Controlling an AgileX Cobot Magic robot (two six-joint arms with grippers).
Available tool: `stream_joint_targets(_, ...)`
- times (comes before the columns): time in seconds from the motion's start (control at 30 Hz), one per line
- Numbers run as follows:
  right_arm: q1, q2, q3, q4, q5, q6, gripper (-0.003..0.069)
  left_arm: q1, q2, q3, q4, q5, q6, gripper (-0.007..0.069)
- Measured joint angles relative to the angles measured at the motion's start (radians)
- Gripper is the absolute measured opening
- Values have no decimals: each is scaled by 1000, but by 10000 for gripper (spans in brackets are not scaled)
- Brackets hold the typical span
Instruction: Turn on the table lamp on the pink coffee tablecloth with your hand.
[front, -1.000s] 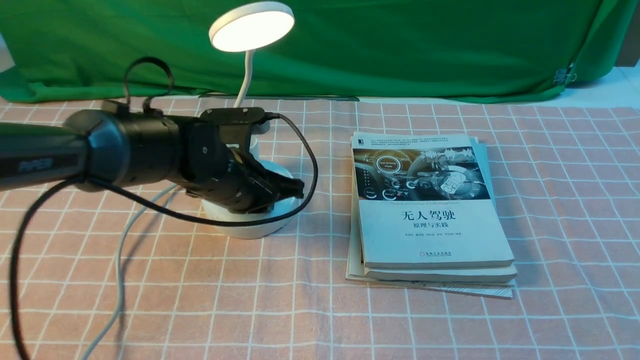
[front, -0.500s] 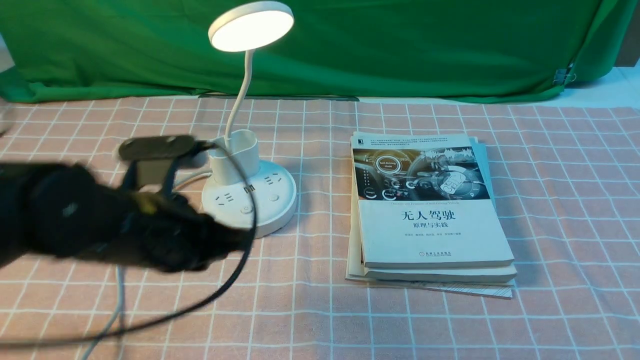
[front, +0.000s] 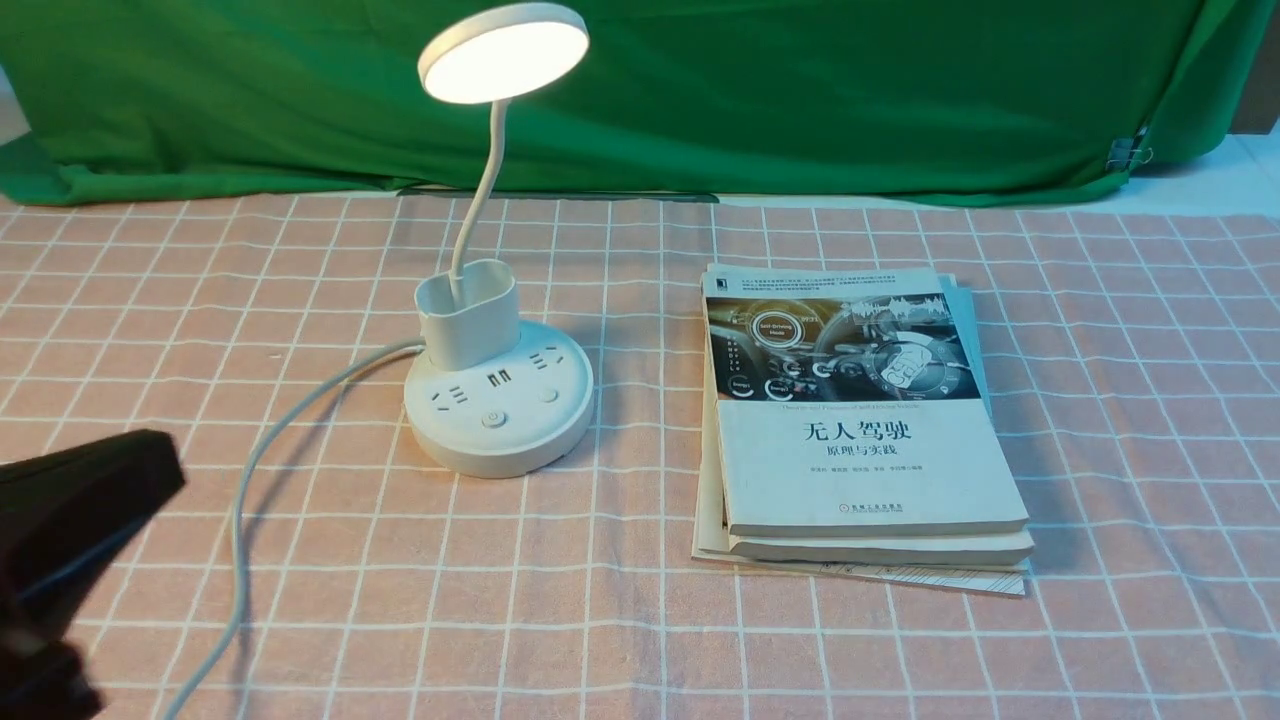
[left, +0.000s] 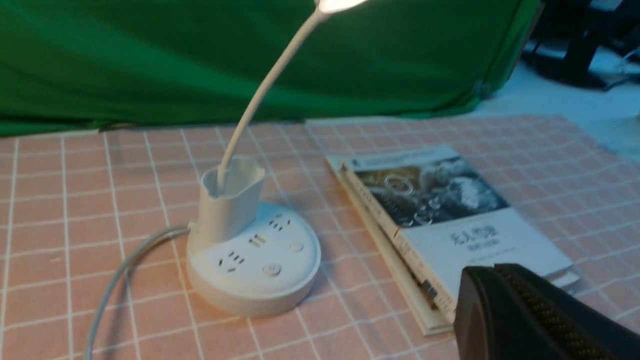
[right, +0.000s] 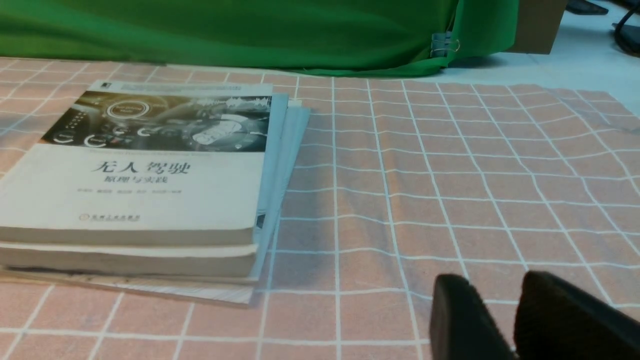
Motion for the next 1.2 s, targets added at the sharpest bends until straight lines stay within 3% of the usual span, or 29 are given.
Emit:
stream_joint_targets(0.2, 0, 0, 0, 0, 0, 0, 238, 0, -111, 1, -32, 0, 0, 21)
stream_joint_targets(0.47, 0, 0, 0, 0, 0, 0, 238, 5, -145, 47, 199, -34, 0, 21)
stream_joint_targets(0.7, 0, 0, 0, 0, 0, 0, 238, 231, -295, 329, 245, -503, 0, 21)
stream_joint_targets(0.83, 0, 0, 0, 0, 0, 0, 238, 341, -363, 468, 246, -596, 0, 21)
stream_joint_targets(0.97, 0, 0, 0, 0, 0, 0, 238, 387, -368, 497, 247, -437, -58, 21)
stream_joint_targets(1.1, 0, 0, 0, 0, -1, 0, 238, 391, -368, 502, 205, -128, -51, 21)
stream_joint_targets(1.2, 0, 0, 0, 0, 1, 0, 238, 391, -368, 502, 177, -90, -6, 21)
